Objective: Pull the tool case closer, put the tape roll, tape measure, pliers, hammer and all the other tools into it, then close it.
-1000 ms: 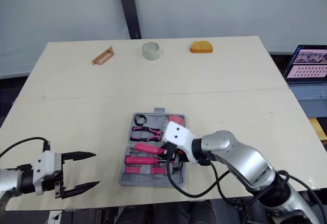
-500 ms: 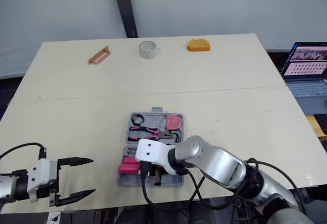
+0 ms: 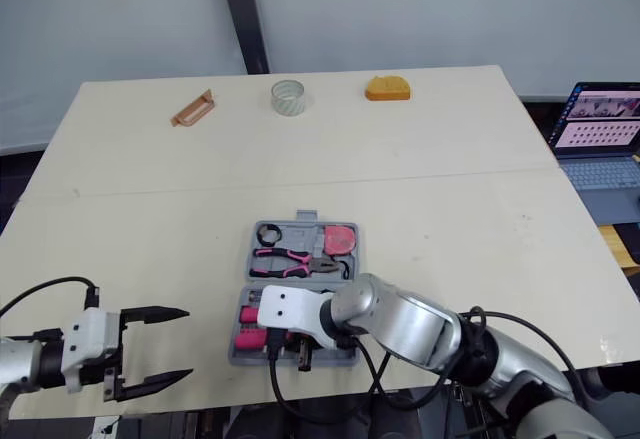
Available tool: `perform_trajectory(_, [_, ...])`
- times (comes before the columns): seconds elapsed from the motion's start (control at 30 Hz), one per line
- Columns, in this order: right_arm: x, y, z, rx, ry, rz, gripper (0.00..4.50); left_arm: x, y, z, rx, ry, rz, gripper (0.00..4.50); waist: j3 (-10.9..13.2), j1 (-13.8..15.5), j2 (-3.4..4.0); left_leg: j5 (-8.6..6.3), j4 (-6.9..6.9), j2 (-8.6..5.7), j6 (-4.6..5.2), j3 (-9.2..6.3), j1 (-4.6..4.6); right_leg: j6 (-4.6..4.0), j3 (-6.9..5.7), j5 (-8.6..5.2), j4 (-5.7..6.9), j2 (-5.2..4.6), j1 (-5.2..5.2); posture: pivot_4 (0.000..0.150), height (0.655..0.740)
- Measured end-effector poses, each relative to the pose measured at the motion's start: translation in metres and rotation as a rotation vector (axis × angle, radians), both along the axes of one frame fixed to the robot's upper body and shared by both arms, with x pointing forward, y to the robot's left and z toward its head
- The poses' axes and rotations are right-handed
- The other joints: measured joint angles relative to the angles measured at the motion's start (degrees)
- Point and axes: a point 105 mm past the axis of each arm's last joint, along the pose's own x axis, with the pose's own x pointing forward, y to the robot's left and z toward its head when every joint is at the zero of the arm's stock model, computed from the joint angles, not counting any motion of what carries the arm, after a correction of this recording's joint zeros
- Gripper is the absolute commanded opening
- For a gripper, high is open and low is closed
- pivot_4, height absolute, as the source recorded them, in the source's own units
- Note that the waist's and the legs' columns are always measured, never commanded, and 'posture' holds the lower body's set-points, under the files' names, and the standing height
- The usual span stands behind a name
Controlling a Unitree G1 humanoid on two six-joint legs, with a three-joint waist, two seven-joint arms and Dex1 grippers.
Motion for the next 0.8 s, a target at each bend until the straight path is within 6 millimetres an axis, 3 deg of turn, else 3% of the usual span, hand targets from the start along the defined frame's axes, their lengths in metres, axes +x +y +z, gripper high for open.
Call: perform_trajectory(0.8, [-0.0045, 0.006, -0.0093, 0.002, 0.047, -0.018, 0.38, 0.0014, -0.0019, -0.0027, 0.006, -0.005, -0.001, 4.5, -0.01, -1.11, -0.01, 0.0, -0.01, 0.0, 0.0, -0.01, 0.0, 0.0, -0.01, 0.0, 0.01, 0.0, 0.0, 0.15, 0.74])
